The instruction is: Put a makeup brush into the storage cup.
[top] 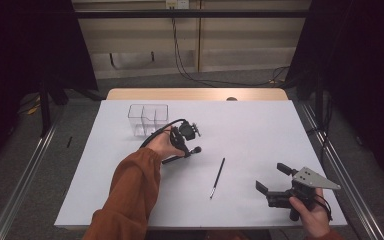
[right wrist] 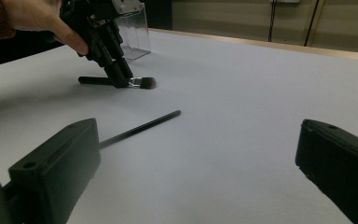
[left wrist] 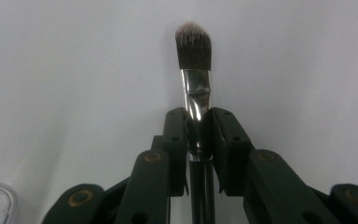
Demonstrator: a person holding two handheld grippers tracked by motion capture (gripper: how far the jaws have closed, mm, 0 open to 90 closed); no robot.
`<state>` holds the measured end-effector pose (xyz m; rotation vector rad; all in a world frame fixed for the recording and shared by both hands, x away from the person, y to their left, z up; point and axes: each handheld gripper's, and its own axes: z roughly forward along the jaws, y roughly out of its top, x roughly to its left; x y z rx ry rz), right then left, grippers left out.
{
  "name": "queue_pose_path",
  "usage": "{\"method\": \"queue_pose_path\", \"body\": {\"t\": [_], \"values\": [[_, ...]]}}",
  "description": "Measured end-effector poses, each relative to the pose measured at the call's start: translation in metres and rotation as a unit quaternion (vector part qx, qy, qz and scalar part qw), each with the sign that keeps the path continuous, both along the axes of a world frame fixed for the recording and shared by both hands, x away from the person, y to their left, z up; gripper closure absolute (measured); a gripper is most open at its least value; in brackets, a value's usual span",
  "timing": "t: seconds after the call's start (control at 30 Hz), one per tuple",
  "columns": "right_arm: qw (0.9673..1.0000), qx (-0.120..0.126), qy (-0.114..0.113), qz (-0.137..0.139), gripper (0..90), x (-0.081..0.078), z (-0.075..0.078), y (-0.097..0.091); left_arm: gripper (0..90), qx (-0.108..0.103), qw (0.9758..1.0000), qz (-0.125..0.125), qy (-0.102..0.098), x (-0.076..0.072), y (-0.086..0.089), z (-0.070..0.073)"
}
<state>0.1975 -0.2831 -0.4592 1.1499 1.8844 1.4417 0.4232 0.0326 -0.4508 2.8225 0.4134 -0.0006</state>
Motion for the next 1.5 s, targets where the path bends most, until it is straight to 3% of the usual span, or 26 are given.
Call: {"method": "queue_pose_path", "body": {"t": [0.83, 1.03, 1.23, 1.5], "values": [[1.0000, 0.001, 0.002, -0.002, 0.0, 0.000, 0.000, -0.001, 79.4, -0.017, 0.9996, 0.022, 0.010, 0.003, 0.006, 0.001], [1.0000, 0.002, 0.002, -0.002, 0.0, 0.000, 0.000, -0.001, 79.4, -0.047, 0.9981, 0.037, 0.015, 0.003, 0.009, 0.006], [1.0000, 0.002, 0.002, -0.003, 0.0, -0.001, 0.000, -0.001, 79.5, -0.075, 0.9960, 0.049, 0.004, 0.005, 0.016, 0.013], [1.0000, 0.001, 0.002, -0.003, 0.0, 0.000, 0.000, -0.001, 79.5, -0.116, 0.9902, 0.077, 0.002, 0.005, 0.031, 0.020]]}}
